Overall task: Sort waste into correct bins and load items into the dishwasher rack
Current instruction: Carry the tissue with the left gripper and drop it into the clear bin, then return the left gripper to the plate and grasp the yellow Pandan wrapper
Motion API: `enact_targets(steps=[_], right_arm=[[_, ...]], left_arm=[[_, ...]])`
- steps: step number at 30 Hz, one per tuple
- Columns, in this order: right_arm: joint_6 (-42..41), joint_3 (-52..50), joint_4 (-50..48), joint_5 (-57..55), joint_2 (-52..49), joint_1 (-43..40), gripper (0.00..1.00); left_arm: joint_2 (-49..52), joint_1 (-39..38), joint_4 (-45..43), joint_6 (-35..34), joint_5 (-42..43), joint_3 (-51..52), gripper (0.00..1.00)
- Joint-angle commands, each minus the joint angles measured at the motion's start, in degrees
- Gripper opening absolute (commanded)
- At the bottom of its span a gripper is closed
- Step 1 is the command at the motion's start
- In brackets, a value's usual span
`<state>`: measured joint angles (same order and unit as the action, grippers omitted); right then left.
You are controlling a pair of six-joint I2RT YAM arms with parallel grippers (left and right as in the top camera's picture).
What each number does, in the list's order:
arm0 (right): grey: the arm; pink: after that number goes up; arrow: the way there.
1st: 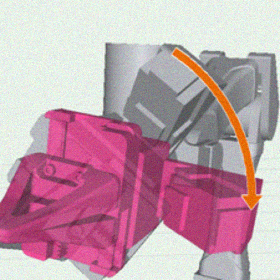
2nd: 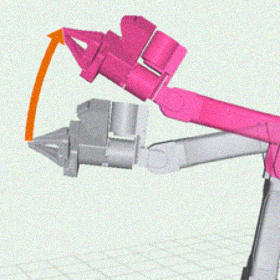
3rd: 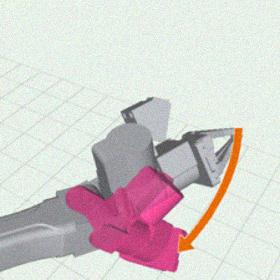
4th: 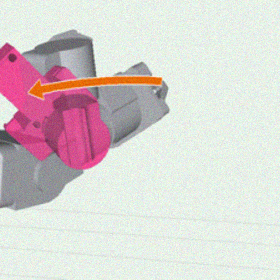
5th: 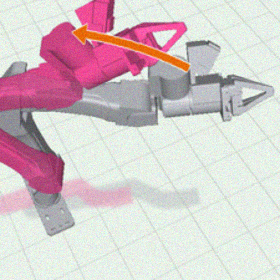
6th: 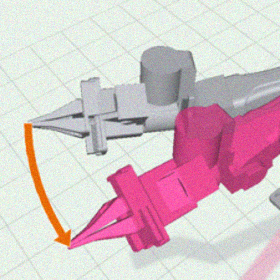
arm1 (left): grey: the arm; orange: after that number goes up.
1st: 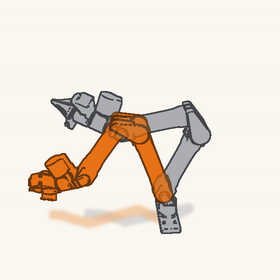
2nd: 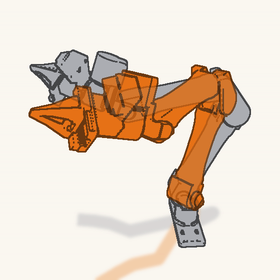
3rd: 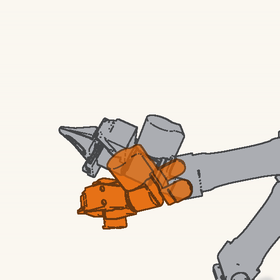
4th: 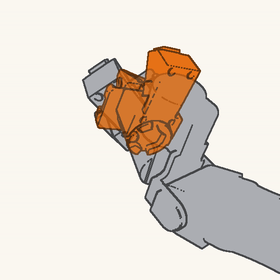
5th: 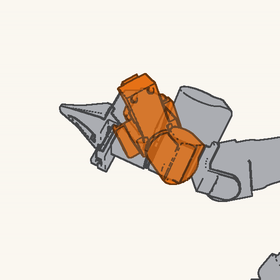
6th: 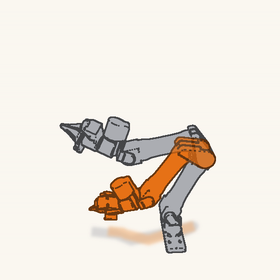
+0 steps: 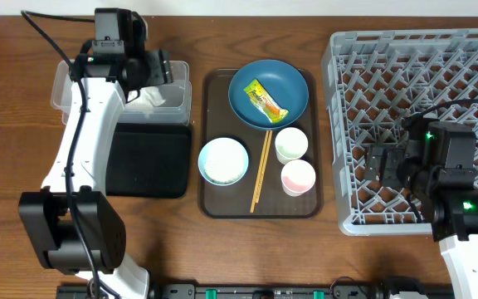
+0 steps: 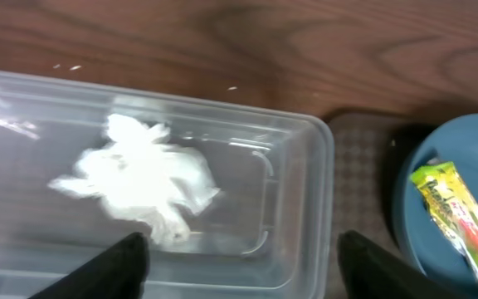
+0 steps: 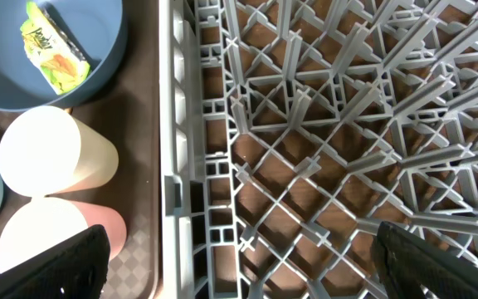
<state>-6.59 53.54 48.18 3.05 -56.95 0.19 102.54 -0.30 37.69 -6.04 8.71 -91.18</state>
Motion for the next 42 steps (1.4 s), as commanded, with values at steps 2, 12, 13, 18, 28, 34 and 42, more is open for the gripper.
enact_targets(steps=[2, 12, 13, 18, 28, 34, 42], right_arm=[[-0.7, 1.1, 0.0, 0.4, 0.1, 0.6, 0.99], [-0.7, 1.1, -0.2, 0.4, 0.1, 0.6, 0.98], [-0.7, 1.1, -0.2, 0.4, 0.1, 0.6, 0.99], [-0.7, 1.1, -0.2, 0.4, 0.1, 0.6, 0.99], [-0.7, 1.1, -0.2, 0.4, 0.1, 0.6, 0.99], [-0.7, 1.1, -0.1, 0.4, 0.1, 0.6, 0.99], [-0.7, 1.1, 0.3, 0.4, 0.1, 0.6, 0.99]], left_arm=[[-0.5, -1.9, -3.2, -6.6, 12.7, 0.2, 0.85], [1.9, -13.7, -9.1, -23.3, 6.6, 0.2, 0.88], [2.4, -15.5, -9.8, -24.2, 5.0, 0.2, 0.88], [6.5, -23.4, -14.0, -24.7, -2.1, 0.2, 0.88], [15.5, -28.6, -14.8, -26.0, -7.9, 0.2, 0.89], [20.0, -28.6, -15.8, -27.6, -7.9, 0.2, 0.89], [22.6, -28.6, -18.6, -28.8, -7.1, 0.2, 0.89]])
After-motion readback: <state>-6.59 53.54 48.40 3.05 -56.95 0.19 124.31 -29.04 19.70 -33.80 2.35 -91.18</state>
